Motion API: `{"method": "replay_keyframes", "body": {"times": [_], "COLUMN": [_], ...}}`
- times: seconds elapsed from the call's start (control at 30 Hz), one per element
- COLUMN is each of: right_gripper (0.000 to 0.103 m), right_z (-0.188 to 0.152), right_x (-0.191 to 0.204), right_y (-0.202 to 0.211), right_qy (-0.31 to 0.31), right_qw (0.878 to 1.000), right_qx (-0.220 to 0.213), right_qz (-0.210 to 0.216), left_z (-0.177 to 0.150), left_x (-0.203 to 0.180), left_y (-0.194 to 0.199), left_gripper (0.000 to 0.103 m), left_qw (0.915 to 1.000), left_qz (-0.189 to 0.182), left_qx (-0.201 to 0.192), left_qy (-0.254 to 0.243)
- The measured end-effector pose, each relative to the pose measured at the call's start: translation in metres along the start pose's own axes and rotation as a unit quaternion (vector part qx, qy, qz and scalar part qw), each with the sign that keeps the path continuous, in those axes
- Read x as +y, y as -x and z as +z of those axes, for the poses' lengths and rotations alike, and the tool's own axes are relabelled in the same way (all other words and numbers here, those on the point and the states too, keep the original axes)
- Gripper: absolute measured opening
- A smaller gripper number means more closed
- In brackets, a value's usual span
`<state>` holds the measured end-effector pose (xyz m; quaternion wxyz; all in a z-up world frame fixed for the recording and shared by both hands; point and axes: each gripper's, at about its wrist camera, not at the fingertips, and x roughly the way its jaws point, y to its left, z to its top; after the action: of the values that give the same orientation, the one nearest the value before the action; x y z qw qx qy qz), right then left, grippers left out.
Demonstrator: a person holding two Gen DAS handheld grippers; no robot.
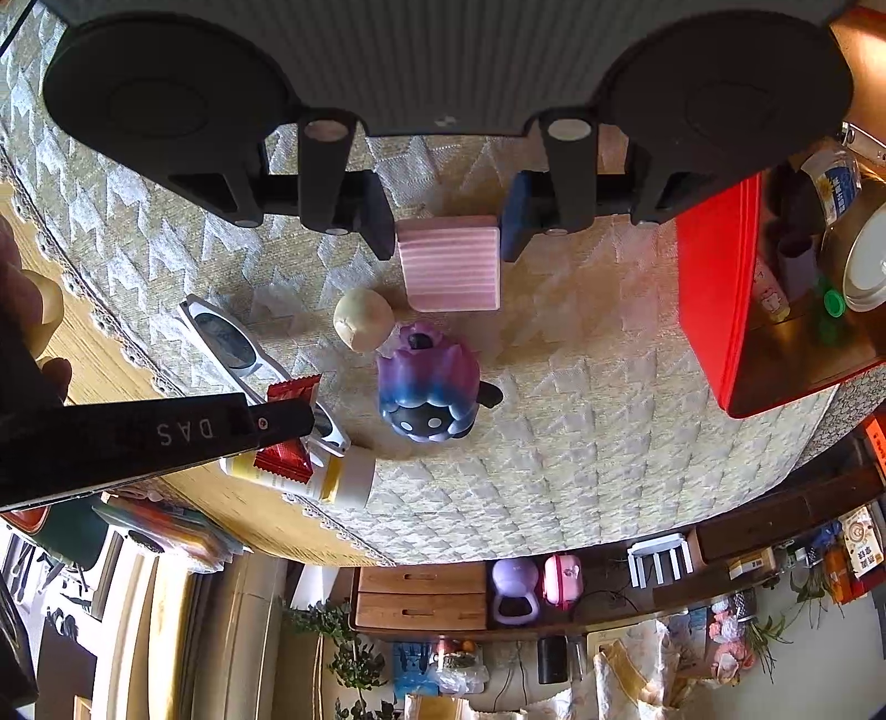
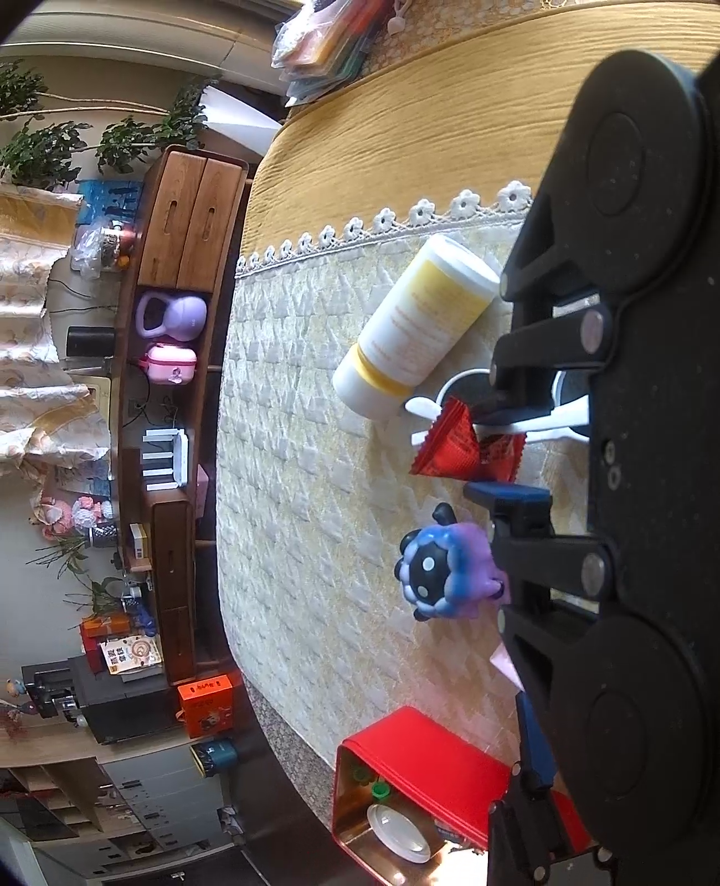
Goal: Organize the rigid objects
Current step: 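Grasp the pink soap dish with the left gripper while the right gripper grasps the red snack packet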
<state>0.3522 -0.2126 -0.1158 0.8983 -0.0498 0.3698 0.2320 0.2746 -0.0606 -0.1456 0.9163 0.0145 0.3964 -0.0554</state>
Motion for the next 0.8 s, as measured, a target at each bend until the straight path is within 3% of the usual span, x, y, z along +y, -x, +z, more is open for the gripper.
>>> {"method": "replay_keyframes", "body": {"times": [0.27, 0.47, 0.6, 0.8], "right_gripper": [0.021, 0.028, 0.038, 0.037], "right_z": [-0.014, -0.018, -0.016, -0.013], "right_x": [0.004, 0.011, 0.016, 0.029], "right_y": [0.007, 0.007, 0.006, 0.007], "right_qy": [0.029, 0.038, 0.050, 0.085], "right_qw": [0.997, 0.997, 0.997, 0.995], "right_qx": [0.071, 0.066, 0.054, 0.045], "right_qz": [0.014, 0.009, -0.003, 0.024], "left_z": [-0.008, -0.013, -0.013, -0.014], "left_x": [0.002, 0.003, 0.003, 0.005], "left_y": [0.017, 0.017, 0.016, 0.015], "left_gripper": [0.041, 0.041, 0.041, 0.041], "left_qw": [0.9999, 0.9998, 0.9998, 0.9998], "left_qz": [-0.012, -0.014, -0.015, -0.016], "left_qx": [0.003, 0.011, 0.010, 0.014], "left_qy": [0.003, 0.005, 0.007, 0.006]}}
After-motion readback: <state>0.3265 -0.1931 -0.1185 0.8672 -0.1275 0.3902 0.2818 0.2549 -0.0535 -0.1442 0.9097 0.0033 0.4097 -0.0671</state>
